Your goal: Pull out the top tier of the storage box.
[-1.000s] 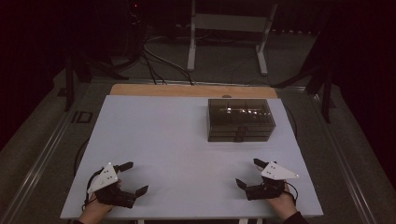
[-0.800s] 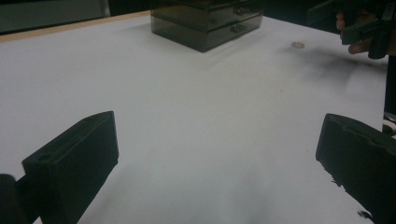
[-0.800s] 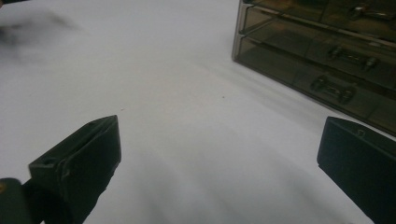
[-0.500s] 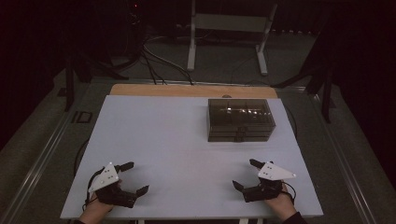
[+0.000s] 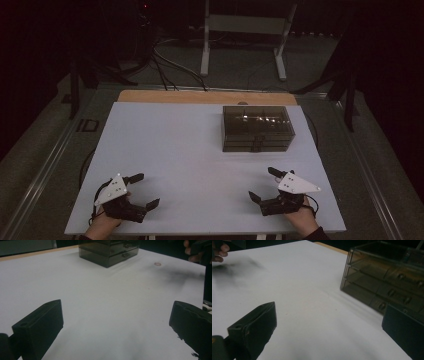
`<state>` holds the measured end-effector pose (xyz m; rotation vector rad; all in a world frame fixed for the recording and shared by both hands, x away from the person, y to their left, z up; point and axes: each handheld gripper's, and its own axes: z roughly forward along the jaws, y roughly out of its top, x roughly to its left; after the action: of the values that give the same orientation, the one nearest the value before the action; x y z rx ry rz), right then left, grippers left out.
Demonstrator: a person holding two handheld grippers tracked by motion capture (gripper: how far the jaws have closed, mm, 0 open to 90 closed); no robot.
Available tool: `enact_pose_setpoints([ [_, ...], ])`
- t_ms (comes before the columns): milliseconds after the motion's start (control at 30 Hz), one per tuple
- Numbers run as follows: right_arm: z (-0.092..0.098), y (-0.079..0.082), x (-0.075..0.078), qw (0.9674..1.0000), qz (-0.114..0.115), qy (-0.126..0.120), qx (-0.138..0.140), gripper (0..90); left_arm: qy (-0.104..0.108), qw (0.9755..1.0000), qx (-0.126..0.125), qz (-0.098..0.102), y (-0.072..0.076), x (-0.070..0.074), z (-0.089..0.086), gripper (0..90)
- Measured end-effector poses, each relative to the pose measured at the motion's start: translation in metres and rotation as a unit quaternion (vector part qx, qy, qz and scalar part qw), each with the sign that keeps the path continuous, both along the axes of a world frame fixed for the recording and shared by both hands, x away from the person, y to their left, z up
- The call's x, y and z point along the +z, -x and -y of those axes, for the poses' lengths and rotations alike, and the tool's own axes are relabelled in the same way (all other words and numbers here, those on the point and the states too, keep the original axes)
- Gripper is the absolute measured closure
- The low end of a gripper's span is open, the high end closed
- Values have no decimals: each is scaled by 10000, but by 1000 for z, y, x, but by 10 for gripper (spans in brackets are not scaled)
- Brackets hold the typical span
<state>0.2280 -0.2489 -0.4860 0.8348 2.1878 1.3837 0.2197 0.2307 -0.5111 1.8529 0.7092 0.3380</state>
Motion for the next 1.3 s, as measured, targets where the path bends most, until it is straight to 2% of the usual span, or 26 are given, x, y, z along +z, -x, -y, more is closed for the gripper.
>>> enact_pose_setpoints([
  [100,-1,0,3,10000,66,40,8,0,38,10000,-3,6,0,1,0,0],
  [133,-1,-1,8,9998,160,97,43,0,40,10000,-4,10,0,1,-1,0],
  [233,-1,-2,11,9997,169,135,119,0,74,10000,14,25,0,1,-1,0],
  [433,2,-7,19,9991,384,37,177,0,89,10000,12,30,0,1,-1,0],
  [667,6,-18,33,9971,713,219,115,0,84,10000,-4,20,0,1,-1,0],
  [733,6,-22,36,9965,779,268,98,0,47,10000,-8,-4,0,0,-1,0],
  [833,7,-27,39,9955,866,381,53,0,111,9999,7,4,0,1,-1,0],
  [933,8,-32,41,9939,971,520,10,0,56,10000,-10,-31,-1,0,-1,0],
  [1067,10,-37,43,9929,1038,574,-23,0,115,9999,-3,-9,-1,1,-1,0],
  [1167,10,-41,45,9910,1132,713,-53,0,71,10000,-6,-25,-1,0,-2,0],
  [1267,11,-45,45,9893,1203,820,-79,0,129,9999,0,-20,-1,1,-2,0],
  [1300,11,-48,45,9877,1245,937,-90,0,90,9999,-9,-53,-1,0,-2,0],
])
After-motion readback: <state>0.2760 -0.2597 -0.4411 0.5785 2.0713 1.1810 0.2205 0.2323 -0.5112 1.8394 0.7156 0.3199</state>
